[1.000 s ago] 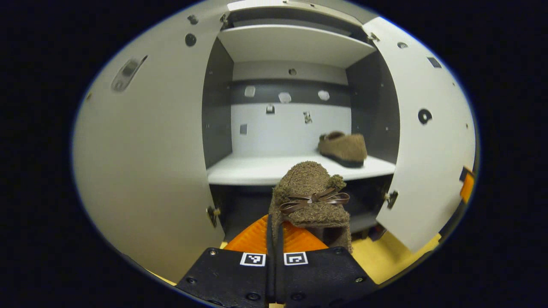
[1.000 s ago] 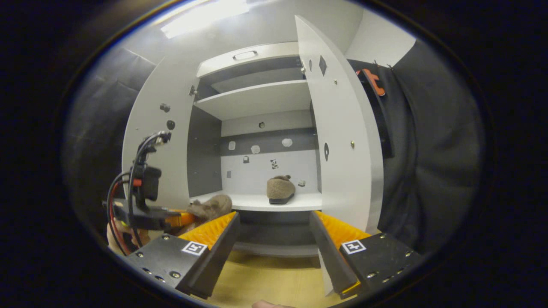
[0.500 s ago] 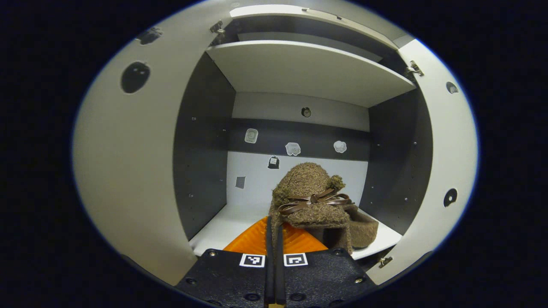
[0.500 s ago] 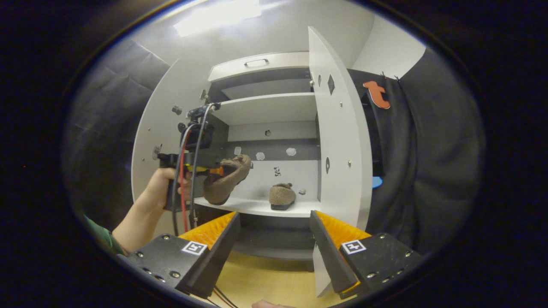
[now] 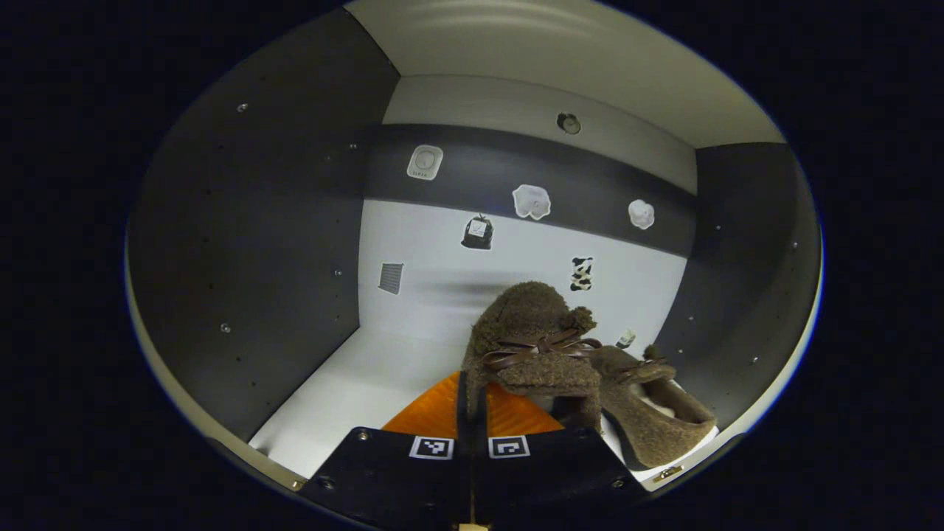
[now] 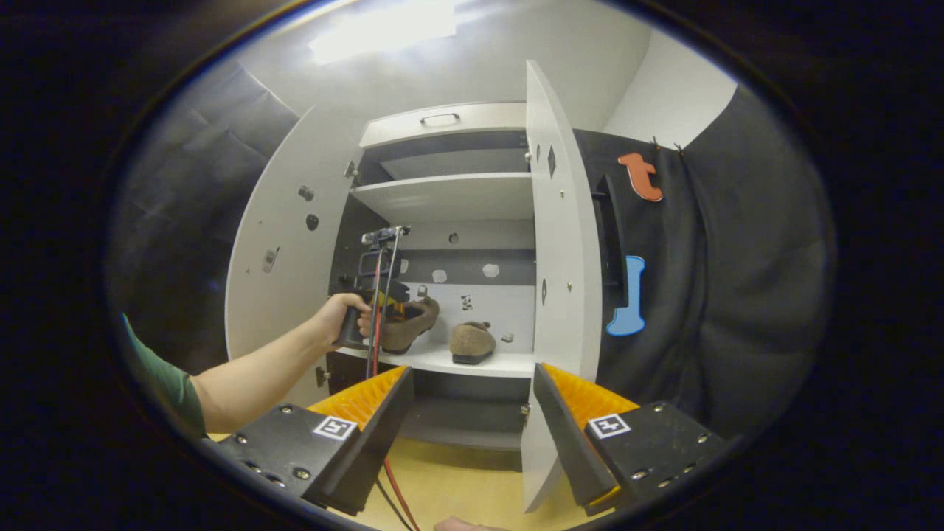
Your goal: Grab one shoe with the right hand and put it into the shoe cabinet, grab the other shoe with the left hand and put it into the shoe cabinet; then close the right door with the right hand and the left door with the left hand.
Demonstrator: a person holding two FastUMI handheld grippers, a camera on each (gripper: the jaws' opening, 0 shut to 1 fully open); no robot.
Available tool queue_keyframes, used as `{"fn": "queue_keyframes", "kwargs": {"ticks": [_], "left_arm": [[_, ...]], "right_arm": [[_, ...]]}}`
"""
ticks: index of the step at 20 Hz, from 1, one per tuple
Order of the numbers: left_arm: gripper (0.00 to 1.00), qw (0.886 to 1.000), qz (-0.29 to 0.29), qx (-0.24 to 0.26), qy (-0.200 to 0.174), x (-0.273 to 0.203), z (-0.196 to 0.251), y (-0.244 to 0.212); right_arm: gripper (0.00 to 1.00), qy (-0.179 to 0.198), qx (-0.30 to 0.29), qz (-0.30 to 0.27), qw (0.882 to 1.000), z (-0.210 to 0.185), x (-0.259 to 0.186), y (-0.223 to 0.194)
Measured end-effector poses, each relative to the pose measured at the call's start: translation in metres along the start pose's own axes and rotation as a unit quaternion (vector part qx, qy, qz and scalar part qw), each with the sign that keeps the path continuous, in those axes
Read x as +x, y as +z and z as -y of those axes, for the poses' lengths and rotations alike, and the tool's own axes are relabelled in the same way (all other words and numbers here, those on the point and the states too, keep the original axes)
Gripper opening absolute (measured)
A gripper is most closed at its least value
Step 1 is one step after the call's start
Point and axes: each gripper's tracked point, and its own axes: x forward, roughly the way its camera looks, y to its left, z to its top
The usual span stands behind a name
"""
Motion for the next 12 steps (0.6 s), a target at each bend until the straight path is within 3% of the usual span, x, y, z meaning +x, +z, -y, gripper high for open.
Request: {"fn": "queue_keyframes", "kwargs": {"ticks": [2, 4, 7, 12], "left_arm": [[0.04, 1.0, -0.005, 0.001, -0.003, 0.007, 0.001, 0.0], [0.11, 0.999, -0.01, -0.001, -0.035, 0.007, 0.015, -0.002], [0.43, 0.999, -0.023, 0.011, -0.025, -0.003, 0.009, -0.006], [0.71, 1.0, 0.007, 0.003, -0.015, -0.051, 0.001, 0.012]], "right_arm": [[0.99, 0.002, 0.001, -0.006, 1.0, 0.0, 0.0, -0.005], [0.98, 0.008, 0.01, -0.01, 1.0, -0.002, -0.001, -0.008], [0.98, 0.014, 0.015, -0.007, 1.0, -0.004, -0.006, -0.007], [0.98, 0.018, 0.013, -0.009, 1.0, -0.009, -0.019, -0.007]]}}
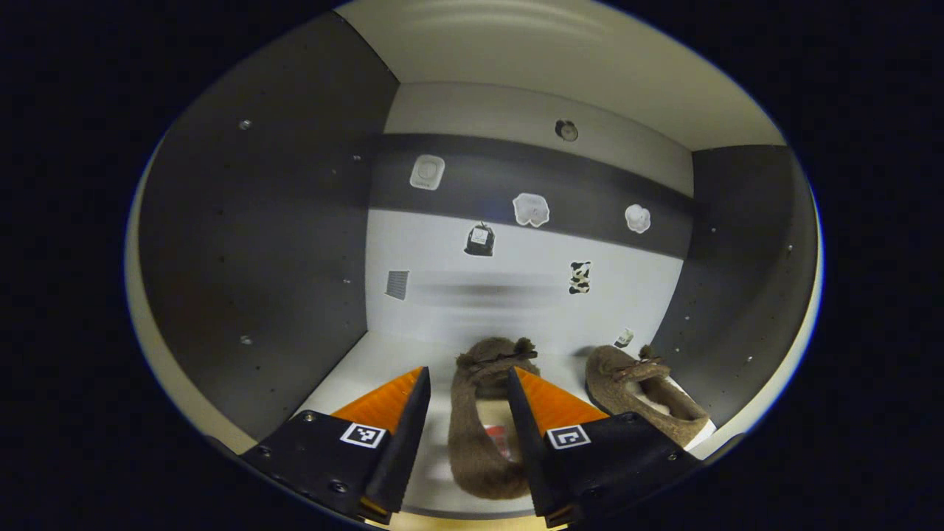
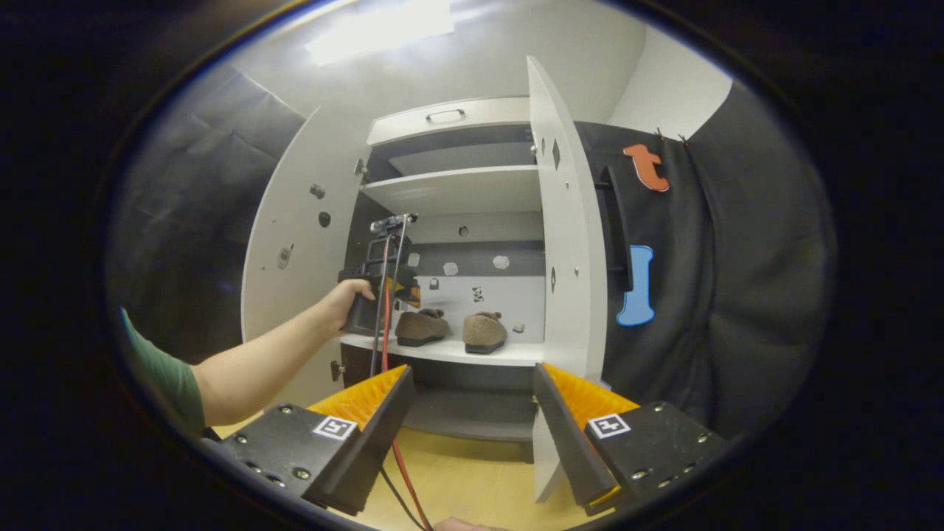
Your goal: Grab one shoe with the right hand and put it into the shoe cabinet, grab the other shoe with the left hand and put it into the shoe cabinet; then close the right door with the right hand and the left door with the left hand.
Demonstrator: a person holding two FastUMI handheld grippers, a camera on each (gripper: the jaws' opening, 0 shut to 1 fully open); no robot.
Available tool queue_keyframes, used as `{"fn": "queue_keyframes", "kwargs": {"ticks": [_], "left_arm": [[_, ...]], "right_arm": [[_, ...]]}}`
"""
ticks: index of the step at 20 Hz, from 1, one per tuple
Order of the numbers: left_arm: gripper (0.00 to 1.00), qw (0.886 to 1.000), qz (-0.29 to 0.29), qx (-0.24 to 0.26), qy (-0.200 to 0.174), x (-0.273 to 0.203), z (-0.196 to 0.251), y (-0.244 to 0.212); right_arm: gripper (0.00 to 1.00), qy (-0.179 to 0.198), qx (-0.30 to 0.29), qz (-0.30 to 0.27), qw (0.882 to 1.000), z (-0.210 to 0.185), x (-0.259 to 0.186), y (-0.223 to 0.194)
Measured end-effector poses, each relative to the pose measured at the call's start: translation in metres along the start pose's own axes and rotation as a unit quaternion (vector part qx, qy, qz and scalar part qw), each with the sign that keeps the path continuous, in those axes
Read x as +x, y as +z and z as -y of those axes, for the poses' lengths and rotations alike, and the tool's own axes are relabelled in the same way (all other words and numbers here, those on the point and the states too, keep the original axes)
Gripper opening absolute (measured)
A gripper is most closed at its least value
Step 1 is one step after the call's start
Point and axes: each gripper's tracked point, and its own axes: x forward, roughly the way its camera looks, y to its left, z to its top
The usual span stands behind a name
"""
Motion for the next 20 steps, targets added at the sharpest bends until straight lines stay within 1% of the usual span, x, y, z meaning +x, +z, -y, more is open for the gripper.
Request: {"fn": "queue_keyframes", "kwargs": {"ticks": [1, 2, 4, 5, 7, 10, 12, 15, 16, 17, 18, 19, 20], "left_arm": [[0.7, 1.0, 0.008, -0.003, -0.004, -0.014, 0.0, 0.002], [0.73, 1.0, 0.013, -0.007, -0.007, -0.029, -0.001, 0.002], [0.83, 0.999, 0.037, -0.013, -0.012, -0.059, -0.007, 0.003], [0.91, 0.999, 0.041, -0.017, -0.015, -0.074, -0.009, -0.001], [0.95, 0.999, 0.042, -0.019, -0.029, -0.11, -0.011, -0.01], [0.96, 0.998, 0.05, -0.009, -0.039, -0.164, -0.016, -0.022], [0.96, 0.997, 0.057, 0.003, -0.054, -0.199, -0.014, -0.029], [0.96, 0.994, 0.069, 0.009, -0.085, -0.253, -0.008, -0.037], [0.92, 0.993, 0.076, 0.012, -0.095, -0.271, -0.005, -0.038], [0.96, 0.991, 0.085, 0.018, -0.103, -0.288, -0.004, -0.039], [0.92, 0.989, 0.098, 0.024, -0.108, -0.302, -0.004, -0.037], [0.96, 0.988, 0.11, 0.029, -0.108, -0.318, -0.006, -0.04], [0.96, 0.986, 0.12, 0.031, -0.109, -0.333, -0.007, -0.041]], "right_arm": [[0.98, -0.001, 0.001, -0.001, 1.0, -0.001, -0.003, -0.001], [0.98, -0.003, 0.005, -0.003, 1.0, -0.003, -0.006, -0.003], [0.98, -0.008, 0.015, -0.007, 1.0, -0.007, -0.015, -0.004], [0.98, -0.009, 0.021, -0.006, 1.0, -0.011, -0.02, -0.002], [0.98, -0.01, 0.028, 0.001, 1.0, -0.018, -0.034, 0.003], [0.98, -0.022, 0.02, 0.01, 1.0, -0.022, -0.056, 0.008], [0.98, -0.033, 0.023, 0.007, 0.999, -0.025, -0.073, 0.01], [0.98, -0.024, 0.029, 0.017, 0.999, -0.037, -0.094, 0.025], [0.98, -0.023, 0.026, 0.02, 0.999, -0.035, -0.099, 0.03], [0.98, -0.023, 0.019, 0.023, 0.999, -0.031, -0.104, 0.034], [0.98, -0.025, 0.011, 0.024, 0.999, -0.024, -0.106, 0.038], [0.98, -0.028, 0.004, 0.023, 0.999, -0.014, -0.109, 0.041], [0.98, -0.035, -0.003, 0.02, 0.999, -0.001, -0.109, 0.042]]}}
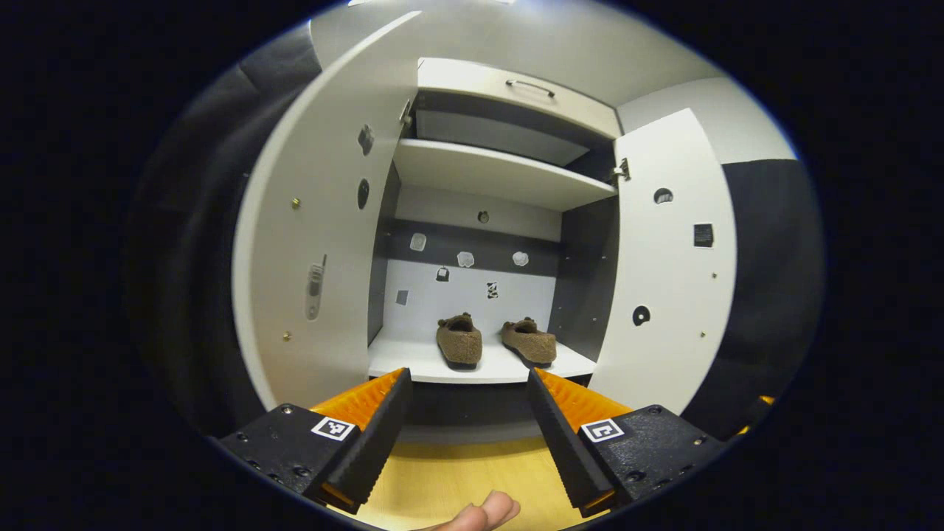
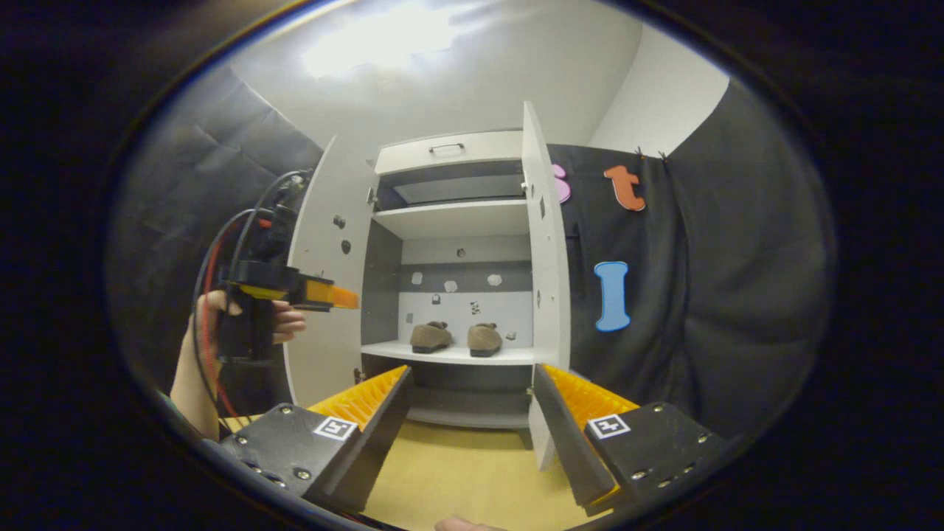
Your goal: Grab one shoe with the right hand and put it into the shoe cabinet, grab the other shoe with the left hand and put it into the shoe cabinet; then close the right door with the right hand and the left door with the left hand.
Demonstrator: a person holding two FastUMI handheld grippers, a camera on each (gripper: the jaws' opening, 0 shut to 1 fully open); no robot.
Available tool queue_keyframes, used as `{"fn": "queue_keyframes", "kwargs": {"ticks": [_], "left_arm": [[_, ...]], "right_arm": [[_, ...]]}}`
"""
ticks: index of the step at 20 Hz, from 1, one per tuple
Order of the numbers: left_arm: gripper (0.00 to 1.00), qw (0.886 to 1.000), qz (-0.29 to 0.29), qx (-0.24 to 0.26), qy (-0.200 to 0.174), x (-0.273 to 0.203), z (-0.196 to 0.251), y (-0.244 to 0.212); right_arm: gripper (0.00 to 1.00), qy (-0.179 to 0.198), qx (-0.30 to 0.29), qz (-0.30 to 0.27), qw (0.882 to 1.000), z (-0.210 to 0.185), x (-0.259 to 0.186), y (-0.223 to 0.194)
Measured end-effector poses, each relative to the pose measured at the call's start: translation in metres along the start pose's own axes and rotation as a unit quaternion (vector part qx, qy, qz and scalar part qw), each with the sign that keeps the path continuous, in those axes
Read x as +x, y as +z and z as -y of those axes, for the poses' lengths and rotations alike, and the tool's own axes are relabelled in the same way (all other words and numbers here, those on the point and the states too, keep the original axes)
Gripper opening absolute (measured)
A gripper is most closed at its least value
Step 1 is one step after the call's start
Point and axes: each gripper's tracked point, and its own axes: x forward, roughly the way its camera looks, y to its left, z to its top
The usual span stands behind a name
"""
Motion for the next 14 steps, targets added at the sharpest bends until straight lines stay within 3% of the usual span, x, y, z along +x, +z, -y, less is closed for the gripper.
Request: {"fn": "queue_keyframes", "kwargs": {"ticks": [1, 4, 7, 9, 13, 14], "left_arm": [[0.91, 1.0, 0.005, 0.005, -0.003, -0.012, 0.003, 0.0], [0.95, 0.999, 0.024, 0.009, -0.018, -0.034, 0.01, 0.002], [0.91, 0.999, 0.028, 0.011, -0.026, -0.059, 0.016, -0.004], [0.95, 0.998, 0.042, 0.016, -0.039, -0.072, 0.023, -0.005], [0.92, 0.998, 0.044, 0.007, -0.043, -0.094, 0.028, -0.021], [0.95, 0.998, 0.04, 0.003, -0.047, -0.098, 0.03, -0.026]], "right_arm": [[0.98, -0.015, -0.006, -0.005, 1.0, 0.018, 0.002, 0.002], [0.98, -0.046, -0.02, -0.011, 0.999, 0.072, 0.012, 0.016], [0.98, -0.067, -0.007, -0.021, 0.998, 0.124, 0.03, 0.027], [0.97, -0.08, -0.021, -0.035, 0.996, 0.16, 0.046, 0.031], [0.98, -0.068, -0.041, -0.036, 0.996, 0.207, 0.091, 0.059], [0.98, -0.062, -0.044, -0.034, 0.997, 0.216, 0.106, 0.067]]}}
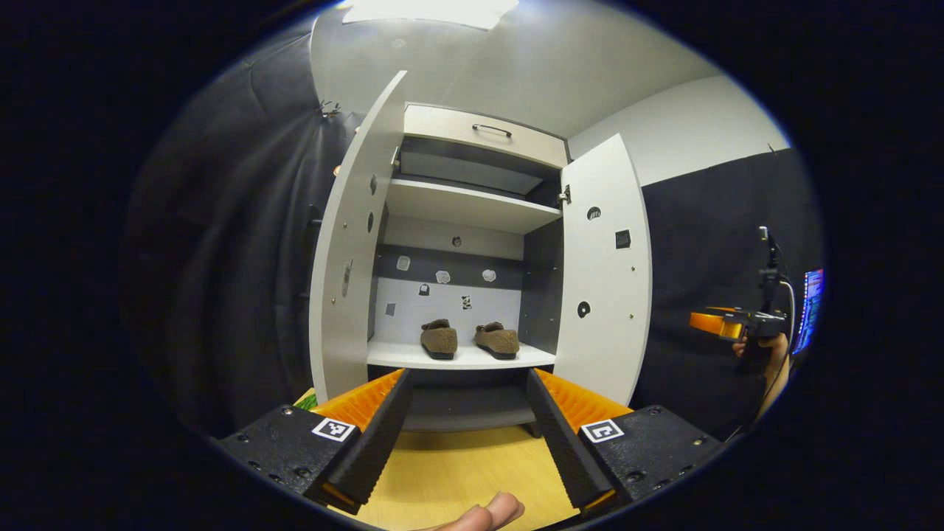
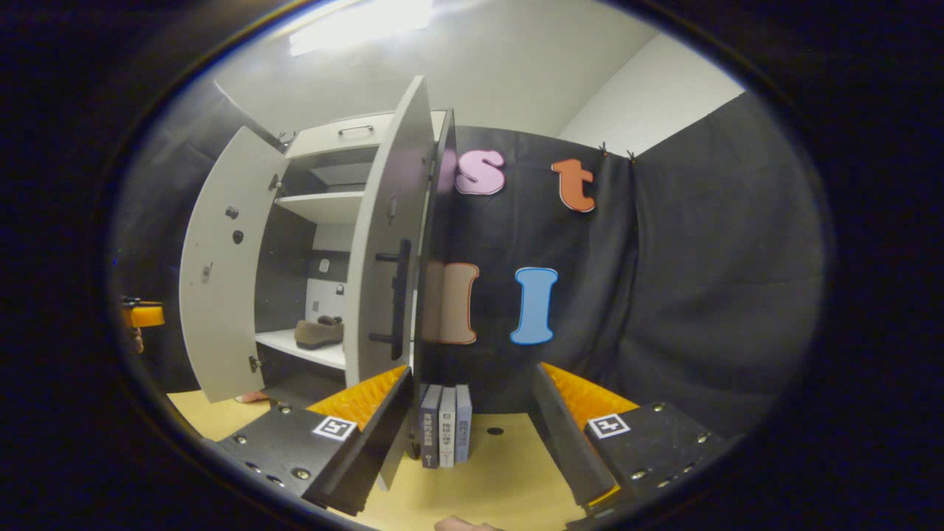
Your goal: Grab one shoe with the right hand and put it into the shoe cabinet, grab the other shoe with the left hand and put it into the shoe cabinet; then close the right door with the right hand and the left door with the left hand.
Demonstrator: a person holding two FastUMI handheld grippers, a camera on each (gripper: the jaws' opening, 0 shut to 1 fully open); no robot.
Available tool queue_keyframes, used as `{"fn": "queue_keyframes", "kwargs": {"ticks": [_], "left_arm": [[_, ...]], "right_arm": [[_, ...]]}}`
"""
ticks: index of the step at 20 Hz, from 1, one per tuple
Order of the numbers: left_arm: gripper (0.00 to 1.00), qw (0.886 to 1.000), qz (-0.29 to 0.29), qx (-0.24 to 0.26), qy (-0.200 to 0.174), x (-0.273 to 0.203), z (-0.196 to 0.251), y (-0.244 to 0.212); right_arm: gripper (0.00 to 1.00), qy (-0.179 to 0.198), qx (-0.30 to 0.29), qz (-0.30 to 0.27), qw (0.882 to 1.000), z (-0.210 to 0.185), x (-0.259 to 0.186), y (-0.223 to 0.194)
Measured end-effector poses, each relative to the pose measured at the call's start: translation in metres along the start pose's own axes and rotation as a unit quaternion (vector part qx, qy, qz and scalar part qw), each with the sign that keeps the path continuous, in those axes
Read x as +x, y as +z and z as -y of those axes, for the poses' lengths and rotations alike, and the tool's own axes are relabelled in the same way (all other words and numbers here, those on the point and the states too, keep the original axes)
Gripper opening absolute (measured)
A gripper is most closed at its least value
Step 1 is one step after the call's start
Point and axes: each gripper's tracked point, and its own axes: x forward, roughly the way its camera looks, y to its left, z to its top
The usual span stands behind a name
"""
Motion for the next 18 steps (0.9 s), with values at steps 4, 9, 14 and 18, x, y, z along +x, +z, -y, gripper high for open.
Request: {"fn": "queue_keyframes", "kwargs": {"ticks": [4, 9, 14, 18], "left_arm": [[0.99, 1.0, -0.011, -0.016, -0.015, -0.004, 0.001, -0.012], [0.96, 1.0, -0.013, -0.01, -0.004, -0.005, -0.014, -0.015], [0.95, 1.0, 0.0, -0.008, -0.003, -0.008, -0.027, -0.014], [0.95, 1.0, -0.009, -0.015, -0.003, -0.011, -0.033, -0.022]], "right_arm": [[0.98, -0.005, 0.011, -0.015, 1.0, 0.035, 0.062, 0.011], [0.98, 0.003, 0.027, -0.053, 0.998, 0.028, 0.115, 0.006], [0.99, 0.052, 0.045, -0.059, 0.996, -0.025, 0.139, 0.001], [0.94, 0.061, 0.05, -0.066, 0.995, -0.041, 0.14, 0.0]]}}
